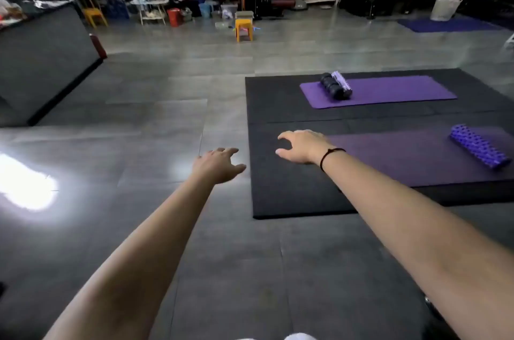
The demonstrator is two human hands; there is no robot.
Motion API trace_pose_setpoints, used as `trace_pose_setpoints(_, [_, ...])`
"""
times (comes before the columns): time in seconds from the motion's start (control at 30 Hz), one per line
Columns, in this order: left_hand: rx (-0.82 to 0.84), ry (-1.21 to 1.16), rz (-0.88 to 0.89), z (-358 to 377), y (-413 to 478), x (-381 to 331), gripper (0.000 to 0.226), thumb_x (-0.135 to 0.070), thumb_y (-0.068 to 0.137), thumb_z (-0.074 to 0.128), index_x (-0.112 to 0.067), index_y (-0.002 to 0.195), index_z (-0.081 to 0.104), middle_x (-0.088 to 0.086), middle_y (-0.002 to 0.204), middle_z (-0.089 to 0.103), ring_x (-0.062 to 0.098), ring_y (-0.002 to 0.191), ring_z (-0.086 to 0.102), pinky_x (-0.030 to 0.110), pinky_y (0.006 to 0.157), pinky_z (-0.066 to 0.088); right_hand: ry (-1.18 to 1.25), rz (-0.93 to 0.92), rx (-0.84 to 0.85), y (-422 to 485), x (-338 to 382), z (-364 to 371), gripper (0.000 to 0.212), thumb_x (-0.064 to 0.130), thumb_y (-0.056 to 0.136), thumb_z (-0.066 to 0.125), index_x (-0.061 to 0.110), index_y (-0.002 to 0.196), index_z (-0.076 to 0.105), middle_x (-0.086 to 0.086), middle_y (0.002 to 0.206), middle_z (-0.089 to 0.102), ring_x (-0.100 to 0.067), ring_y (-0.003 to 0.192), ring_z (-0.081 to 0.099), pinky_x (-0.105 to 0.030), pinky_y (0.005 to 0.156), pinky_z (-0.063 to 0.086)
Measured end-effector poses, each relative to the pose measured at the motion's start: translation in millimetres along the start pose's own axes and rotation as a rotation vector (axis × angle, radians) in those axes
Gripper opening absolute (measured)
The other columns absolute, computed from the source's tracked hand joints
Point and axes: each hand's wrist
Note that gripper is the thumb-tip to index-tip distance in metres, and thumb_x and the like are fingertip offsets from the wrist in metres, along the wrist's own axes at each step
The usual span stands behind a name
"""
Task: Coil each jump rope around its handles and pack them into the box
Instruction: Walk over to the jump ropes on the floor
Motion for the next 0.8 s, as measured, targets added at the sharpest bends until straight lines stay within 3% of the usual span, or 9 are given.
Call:
trace_pose_setpoints(0.43, [0.012, 0.009, -0.053, -3, 49, -17, 0.062, -0.054, 0.089, 0.045, -0.037, 0.146, 0.029, 0.0, 0.153, 0.032, 0.027, 0.135, 0.036, 0.041, 0.104, 0.031, -0.07, -0.062, 0.07, 53, -31, -2, 0.057, 0.057, 0.089, 0.042, 0.036, 0.142, 0.033, 0.0, 0.141, 0.045, -0.024, 0.131, 0.041, -0.04, 0.098, 0.039])
trace_pose_setpoints(0.8, [0.031, -0.045, -0.099, -6, 178, 17, 0.061, -0.053, 0.087, 0.046, -0.037, 0.144, 0.031, 0.002, 0.151, 0.035, 0.028, 0.135, 0.035, 0.043, 0.103, 0.034, -0.036, -0.12, 0.122, 192, -41, 16, 0.057, 0.055, 0.089, 0.043, 0.037, 0.142, 0.032, 0.001, 0.144, 0.044, -0.024, 0.131, 0.041, -0.042, 0.098, 0.043])
Point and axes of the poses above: each hand's wrist, its own y-axis towards the middle knuckle, its own z-axis out of the palm, x = y × z
